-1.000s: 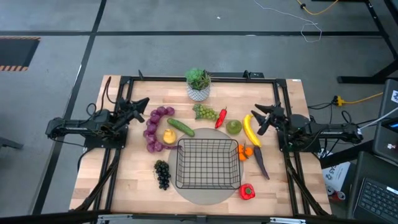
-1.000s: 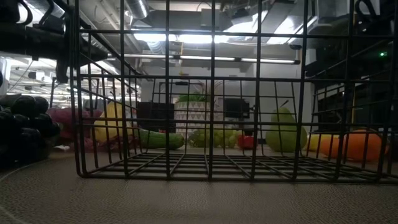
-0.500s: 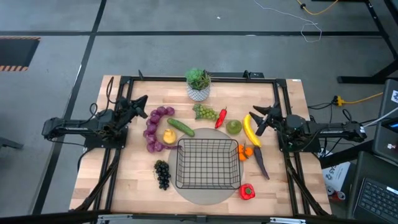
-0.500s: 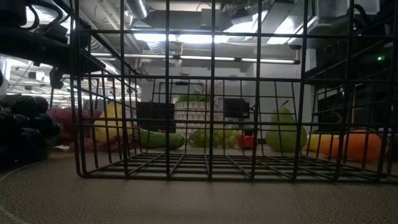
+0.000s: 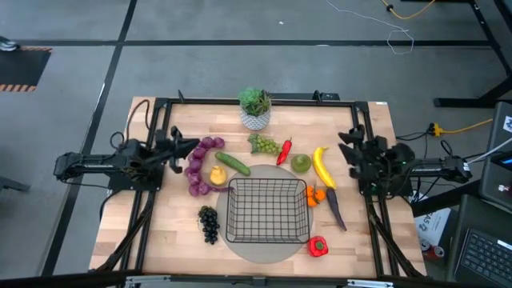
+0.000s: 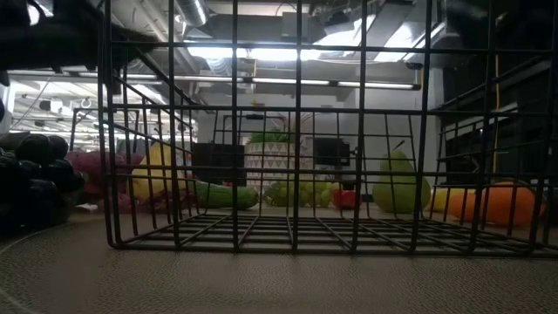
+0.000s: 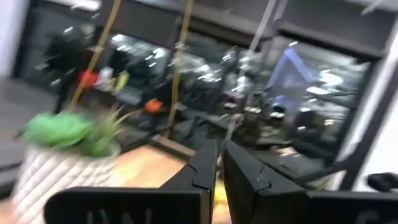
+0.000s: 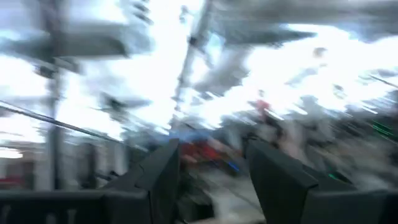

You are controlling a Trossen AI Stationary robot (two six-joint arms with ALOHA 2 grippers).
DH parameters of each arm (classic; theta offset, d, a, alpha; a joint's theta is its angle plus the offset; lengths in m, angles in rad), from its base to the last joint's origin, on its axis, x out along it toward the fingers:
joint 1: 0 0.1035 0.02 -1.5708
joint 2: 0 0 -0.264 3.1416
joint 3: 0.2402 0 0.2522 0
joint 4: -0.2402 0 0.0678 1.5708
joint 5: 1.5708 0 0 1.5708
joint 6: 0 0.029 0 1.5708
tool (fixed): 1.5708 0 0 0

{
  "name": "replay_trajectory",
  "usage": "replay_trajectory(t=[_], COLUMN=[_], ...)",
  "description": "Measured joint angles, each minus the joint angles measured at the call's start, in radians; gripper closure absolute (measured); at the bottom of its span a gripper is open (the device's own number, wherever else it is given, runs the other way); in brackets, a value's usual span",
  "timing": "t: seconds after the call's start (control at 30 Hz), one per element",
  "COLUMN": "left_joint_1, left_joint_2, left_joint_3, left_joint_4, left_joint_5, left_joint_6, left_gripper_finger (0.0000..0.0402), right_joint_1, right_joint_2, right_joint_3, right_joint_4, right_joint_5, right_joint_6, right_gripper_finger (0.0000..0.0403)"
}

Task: Build produce basket
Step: Put the yellow banana into the black wire basket

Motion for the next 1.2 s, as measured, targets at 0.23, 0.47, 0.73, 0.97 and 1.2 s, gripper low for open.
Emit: replay_trajectory(t=[0.23, 0.47, 0.73, 0.97, 1.2], left_joint_1=[0.000, 0.000, 0.000, 0.000, -0.002], left_joint_2=[0.000, 0.000, 0.009, 0.015, 0.067], left_joint_3=[0.000, 0.000, 0.000, 0.000, 0.001], left_joint_4=[0.095, 0.096, 0.093, 0.123, 0.269], left_joint_5=[0.097, 0.115, 0.103, 0.071, 0.018], left_joint_6=[0.010, 0.061, 0.063, 0.069, 0.109], left_gripper_finger=[0.0382, 0.0344, 0.0276, 0.0263, 0.0263], right_joint_1=[0.000, 0.001, 0.000, 0.001, 0.001], right_joint_2=[0.000, 0.000, 0.001, 0.000, 0.000], right_joint_3=[0.000, 0.000, 0.000, 0.000, 0.004], right_joint_4=[0.122, 0.117, 0.038, 0.099, 0.062], right_joint_5=[-0.190, -0.161, -0.192, -0.224, -0.086], right_joint_6=[0.033, 0.043, 0.218, 0.217, 0.197], right_gripper_finger=[0.0215, 0.0215, 0.0215, 0.0215, 0.0215])
